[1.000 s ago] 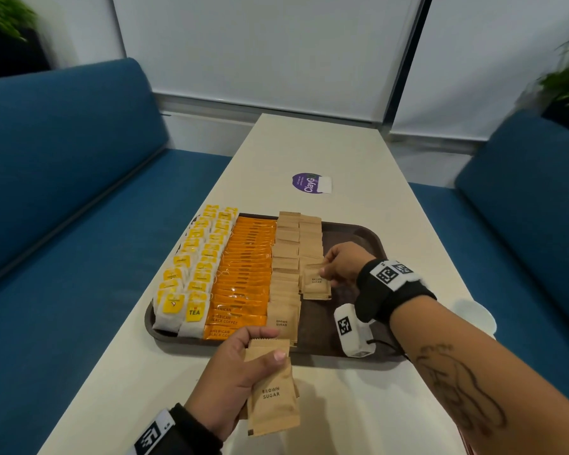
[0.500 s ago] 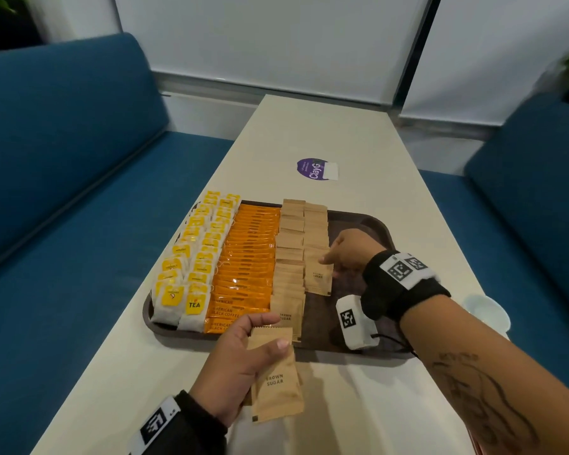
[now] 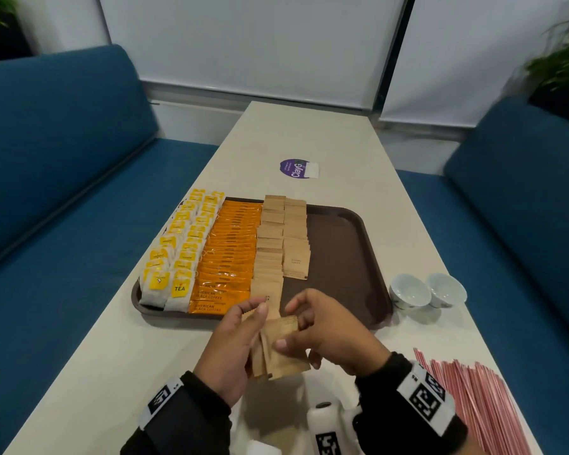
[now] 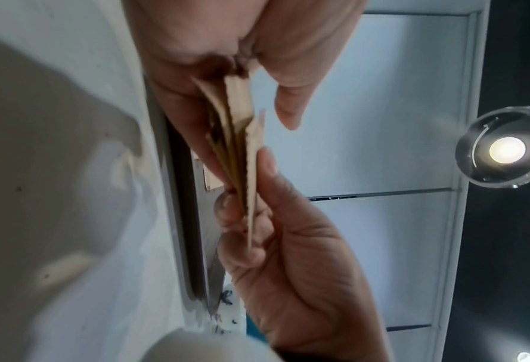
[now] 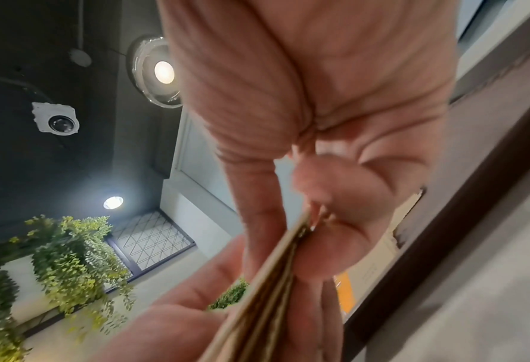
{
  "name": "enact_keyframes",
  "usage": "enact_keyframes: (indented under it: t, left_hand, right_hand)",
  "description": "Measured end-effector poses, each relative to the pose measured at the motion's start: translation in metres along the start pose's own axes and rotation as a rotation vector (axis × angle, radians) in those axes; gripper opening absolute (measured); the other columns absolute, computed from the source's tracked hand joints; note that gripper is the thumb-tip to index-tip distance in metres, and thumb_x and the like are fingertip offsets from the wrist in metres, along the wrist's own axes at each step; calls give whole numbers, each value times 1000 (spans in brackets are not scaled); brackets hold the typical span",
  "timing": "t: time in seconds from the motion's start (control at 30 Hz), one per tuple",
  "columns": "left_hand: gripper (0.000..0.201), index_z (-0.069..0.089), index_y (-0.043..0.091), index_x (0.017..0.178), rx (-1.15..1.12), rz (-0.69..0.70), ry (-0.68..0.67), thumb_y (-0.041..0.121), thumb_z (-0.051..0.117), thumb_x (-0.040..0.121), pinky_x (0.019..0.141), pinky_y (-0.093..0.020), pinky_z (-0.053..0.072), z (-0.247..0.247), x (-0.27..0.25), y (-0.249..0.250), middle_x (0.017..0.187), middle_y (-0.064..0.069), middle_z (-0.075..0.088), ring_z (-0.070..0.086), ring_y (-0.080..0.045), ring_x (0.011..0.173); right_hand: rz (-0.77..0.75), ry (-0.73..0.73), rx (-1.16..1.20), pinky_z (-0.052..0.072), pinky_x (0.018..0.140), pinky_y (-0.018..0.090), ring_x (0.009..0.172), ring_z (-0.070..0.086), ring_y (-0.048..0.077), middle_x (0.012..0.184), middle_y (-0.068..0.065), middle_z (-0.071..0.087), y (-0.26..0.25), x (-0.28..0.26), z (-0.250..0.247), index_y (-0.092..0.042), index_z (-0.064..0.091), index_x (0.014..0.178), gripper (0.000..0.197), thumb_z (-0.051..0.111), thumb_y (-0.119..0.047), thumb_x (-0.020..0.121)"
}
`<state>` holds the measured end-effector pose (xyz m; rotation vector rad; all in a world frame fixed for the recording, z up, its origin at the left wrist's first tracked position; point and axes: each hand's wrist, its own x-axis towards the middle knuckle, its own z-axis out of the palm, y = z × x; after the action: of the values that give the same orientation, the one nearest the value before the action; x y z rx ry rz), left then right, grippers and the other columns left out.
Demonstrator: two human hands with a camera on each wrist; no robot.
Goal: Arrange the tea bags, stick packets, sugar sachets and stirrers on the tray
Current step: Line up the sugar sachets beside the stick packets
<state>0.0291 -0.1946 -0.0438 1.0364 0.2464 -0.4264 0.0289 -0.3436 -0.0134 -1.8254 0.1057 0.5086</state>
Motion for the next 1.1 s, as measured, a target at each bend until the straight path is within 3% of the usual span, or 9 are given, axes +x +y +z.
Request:
enact_keyframes:
  t: [0.23, 0.37, 0.5, 0.6, 0.77, 0.87, 0.93, 1.03, 1.1]
  left_hand:
    - [58, 50, 20, 119, 58, -72, -222, -24, 42, 82, 59, -46, 57, -6, -9, 0, 113, -14, 62, 64, -32, 89]
    - [56, 51, 24, 118, 165, -33, -178, -19, 51, 82, 60, -38, 54, -9, -7, -3, 109, -7, 65, 63, -28, 94]
    - [50, 54, 29, 113, 237, -19, -131, -12, 56, 83, 75, -47, 50, -18, -5, -6, 110, -6, 65, 61, -30, 102]
    - [49, 55, 29, 112, 271, -28, -111, -11, 57, 83, 81, -49, 50, -22, -4, -4, 109, -8, 64, 60, -31, 103]
    - [47, 54, 27, 113, 290, -20, -110, -10, 57, 84, 66, -38, 52, -27, 0, 5, 106, -10, 63, 61, -30, 101]
    - [47, 54, 27, 113, 287, -12, -109, -10, 58, 83, 68, -40, 51, -29, 4, 9, 104, -9, 64, 62, -27, 97]
    - [47, 55, 26, 113, 284, -12, -111, -10, 58, 83, 70, -41, 51, -32, 6, 9, 102, -9, 65, 62, -28, 96]
    - [48, 55, 27, 113, 290, -15, -106, -10, 59, 83, 70, -42, 50, -37, 10, 7, 104, -9, 65, 62, -30, 99]
    - [48, 56, 28, 112, 283, -20, -99, -9, 59, 82, 72, -42, 50, -39, 11, 5, 104, -9, 66, 62, -30, 100]
  right_hand:
    - [-23, 151, 137, 36, 35, 20, 45, 55, 9, 61, -1, 63, 10, -11, -10, -7, 55, 90, 31, 78, 2, 71]
    - [-14, 208, 131, 32, 34, 13, 37, 47, 1, 62, 3, 56, 8, -12, -11, -8, 52, 85, 25, 75, 1, 76]
    - [4, 227, 113, 31, 36, 14, 42, 46, 4, 59, -6, 61, 2, -6, -25, -13, 54, 86, 12, 62, -4, 88]
    - [4, 312, 71, 41, 44, 15, 59, 57, 7, 83, 1, 67, -12, 4, -41, -20, 55, 89, 12, 57, -8, 92]
    - [20, 364, -206, 39, 41, 11, 61, 55, 6, 92, 1, 65, -40, 42, -57, -19, 55, 98, 10, 58, -12, 92]
    - [134, 341, -280, 40, 37, 12, 59, 53, 8, 89, 4, 62, -43, 74, -58, -15, 55, 106, 17, 59, -7, 91]
    - [222, 312, -348, 46, 44, 15, 59, 54, 10, 86, 5, 61, -42, 92, -58, -11, 55, 112, 22, 59, -5, 91]
    - [386, 217, -436, 51, 81, 28, 74, 55, 16, 84, 5, 60, -40, 112, -57, -5, 58, 109, 17, 57, -10, 93]
    - [451, 177, -444, 47, 80, 30, 77, 54, 17, 83, 5, 60, -40, 118, -55, -8, 57, 96, 7, 56, -14, 94]
